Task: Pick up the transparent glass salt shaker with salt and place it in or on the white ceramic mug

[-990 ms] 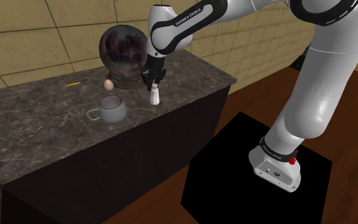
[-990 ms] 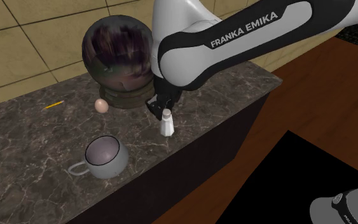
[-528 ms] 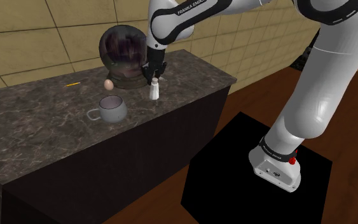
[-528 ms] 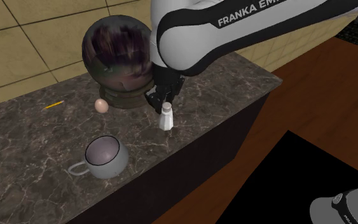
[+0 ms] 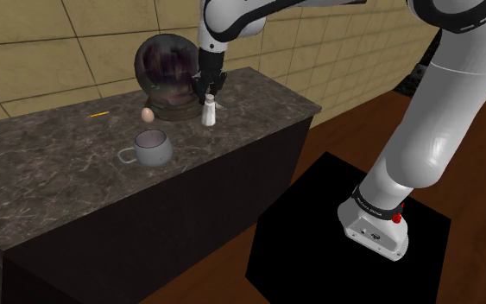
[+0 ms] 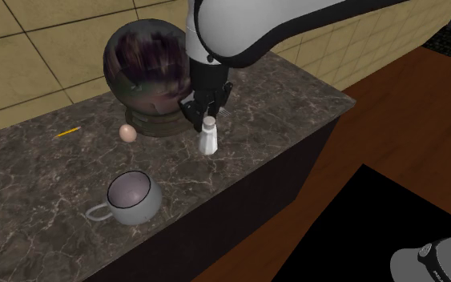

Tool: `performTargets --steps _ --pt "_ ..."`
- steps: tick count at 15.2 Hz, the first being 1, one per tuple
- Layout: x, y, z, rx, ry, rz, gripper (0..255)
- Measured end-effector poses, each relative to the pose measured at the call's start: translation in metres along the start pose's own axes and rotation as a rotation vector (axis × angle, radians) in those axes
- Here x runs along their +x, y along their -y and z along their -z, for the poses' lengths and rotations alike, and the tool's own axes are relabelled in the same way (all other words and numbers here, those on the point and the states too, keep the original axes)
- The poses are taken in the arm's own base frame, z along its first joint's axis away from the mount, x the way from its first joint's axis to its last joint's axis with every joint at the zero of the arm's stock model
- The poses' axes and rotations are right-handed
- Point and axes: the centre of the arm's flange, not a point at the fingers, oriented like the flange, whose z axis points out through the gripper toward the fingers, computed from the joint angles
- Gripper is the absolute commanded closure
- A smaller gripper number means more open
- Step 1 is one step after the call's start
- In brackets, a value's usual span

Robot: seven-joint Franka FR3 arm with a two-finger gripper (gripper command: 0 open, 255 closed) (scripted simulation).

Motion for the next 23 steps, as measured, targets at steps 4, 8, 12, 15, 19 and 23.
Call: performTargets --steps 4,8,12,15,19,23 --pt "0.001 0.003 0.021 0.000 0.000 0.000 255" --pt "0.003 0.006 0.042 0.000 0.000 0.000 255" --pt "0.004 0.008 0.064 0.000 0.000 0.000 255" --pt "0.005 0.010 0.079 0.000 0.000 0.000 255" --pt "0.008 0.026 0.091 0.000 0.000 0.000 255" --pt "0.017 0.075 0.093 -0.001 0.000 0.002 255"
